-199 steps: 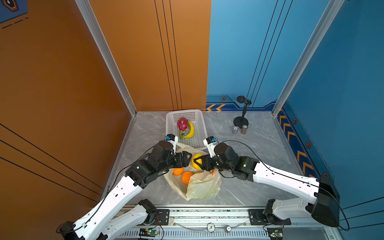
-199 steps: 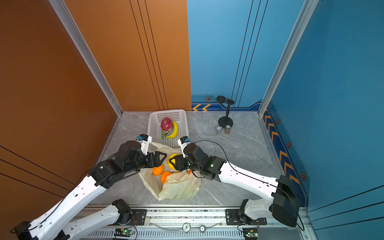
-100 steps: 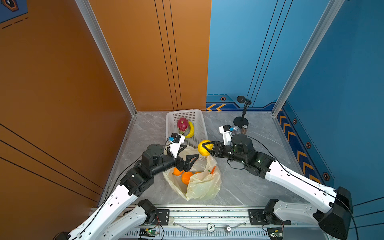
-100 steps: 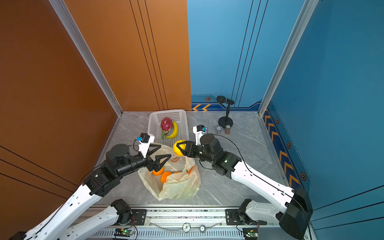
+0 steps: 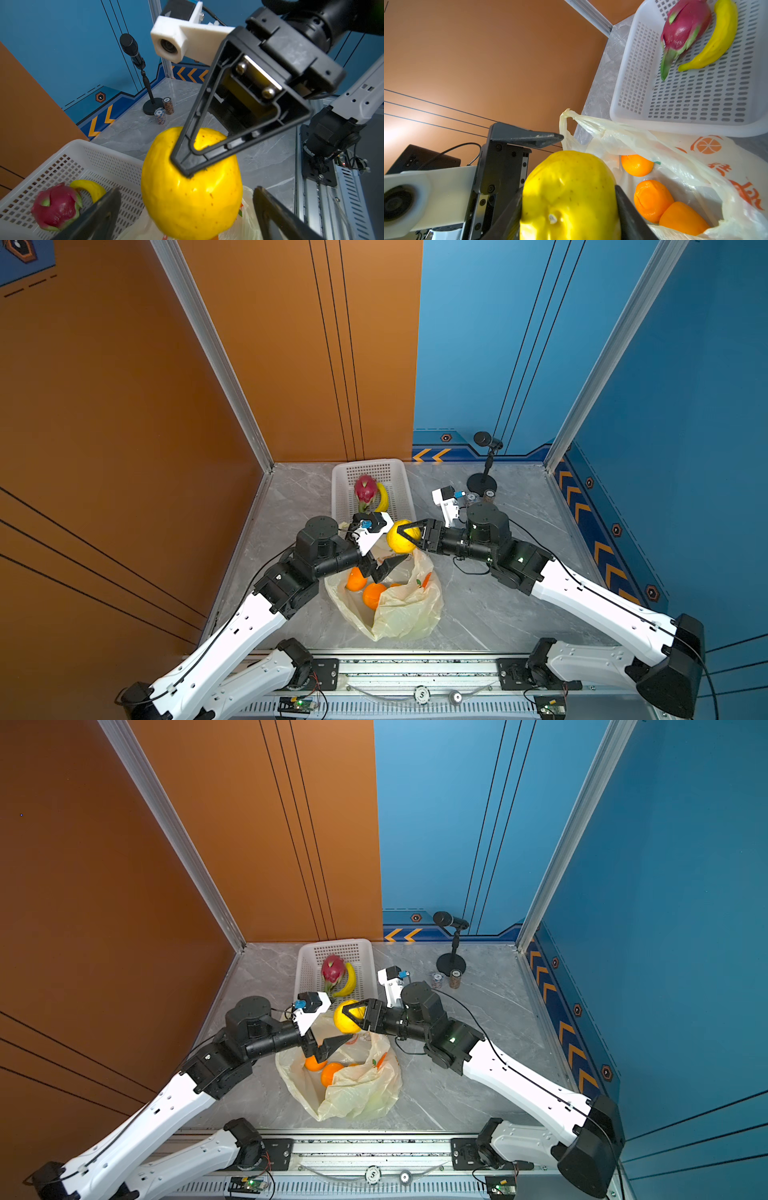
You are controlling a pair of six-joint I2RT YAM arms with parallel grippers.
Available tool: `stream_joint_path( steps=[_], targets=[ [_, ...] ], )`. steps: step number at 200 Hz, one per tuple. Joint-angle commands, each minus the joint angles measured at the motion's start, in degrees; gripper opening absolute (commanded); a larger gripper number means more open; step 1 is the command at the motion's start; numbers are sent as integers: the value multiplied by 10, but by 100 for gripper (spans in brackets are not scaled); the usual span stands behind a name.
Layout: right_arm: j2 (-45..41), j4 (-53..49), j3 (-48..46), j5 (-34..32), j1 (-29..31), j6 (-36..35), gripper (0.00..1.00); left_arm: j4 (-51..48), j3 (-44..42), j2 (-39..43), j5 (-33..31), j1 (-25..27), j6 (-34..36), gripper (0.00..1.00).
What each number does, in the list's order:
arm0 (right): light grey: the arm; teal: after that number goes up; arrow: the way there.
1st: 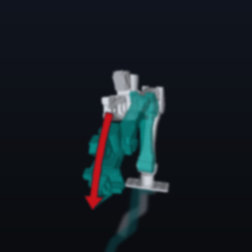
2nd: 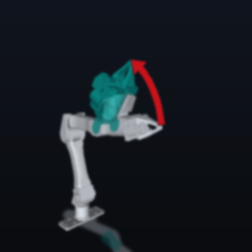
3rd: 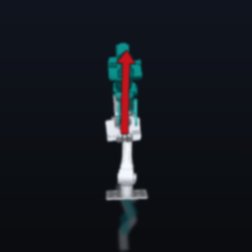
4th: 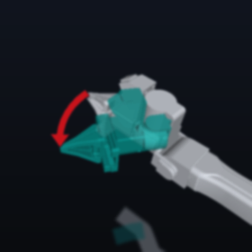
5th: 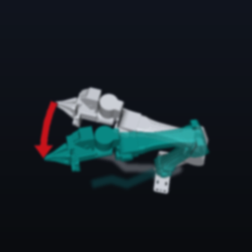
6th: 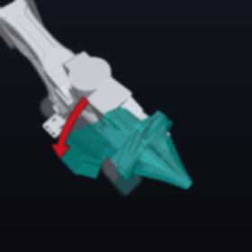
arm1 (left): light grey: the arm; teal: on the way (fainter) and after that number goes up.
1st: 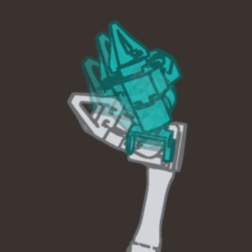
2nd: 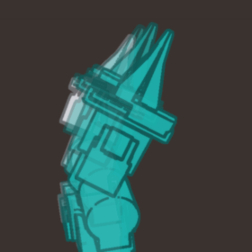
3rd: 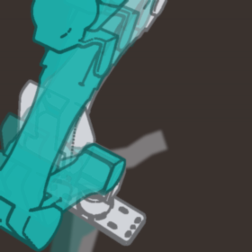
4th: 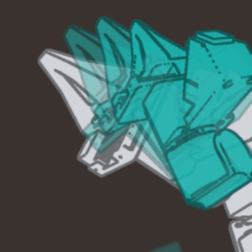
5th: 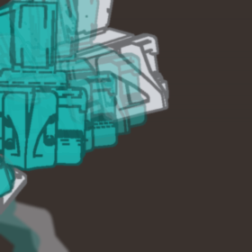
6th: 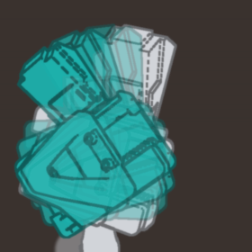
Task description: Untie the knot of the plastic bag and take out the fruit
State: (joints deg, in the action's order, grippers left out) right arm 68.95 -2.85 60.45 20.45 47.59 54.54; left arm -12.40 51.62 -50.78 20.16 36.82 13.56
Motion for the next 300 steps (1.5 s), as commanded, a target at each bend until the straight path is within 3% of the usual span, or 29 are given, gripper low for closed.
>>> stream_joint_path(
  steps=[1,24,69,98,131,184,203,236,300],
  targets=[
    [9,3,29,24,3,6,35,-1,24,-15,15,4,35,96],
    [14,-2,37,28,3,4,36,-12,37,-35,24,5,44,80],
    [29,-6,47,46,-8,1,42,-4,59,-61,15,6,39,67],
    [21,-19,55,30,-21,-21,74,-14,104,-94,-48,-1,13,64],
    [-5,-57,57,-35,-42,-69,87,-20,143,-136,-99,-35,-15,63],
    [-21,-86,47,-88,-70,-126,97,-60,225,-247,-121,-94,-58,62],
    [-16,-99,49,-89,-93,-141,98,-86,265,-302,-133,-117,-78,61],
    [-7,-116,49,-85,-110,-149,100,-102,326,-384,-96,-162,-118,60],
    [-1,-151,56,-71,-144,-167,100,-216,517,-583,-100,-196,-136,56]
  ],
)
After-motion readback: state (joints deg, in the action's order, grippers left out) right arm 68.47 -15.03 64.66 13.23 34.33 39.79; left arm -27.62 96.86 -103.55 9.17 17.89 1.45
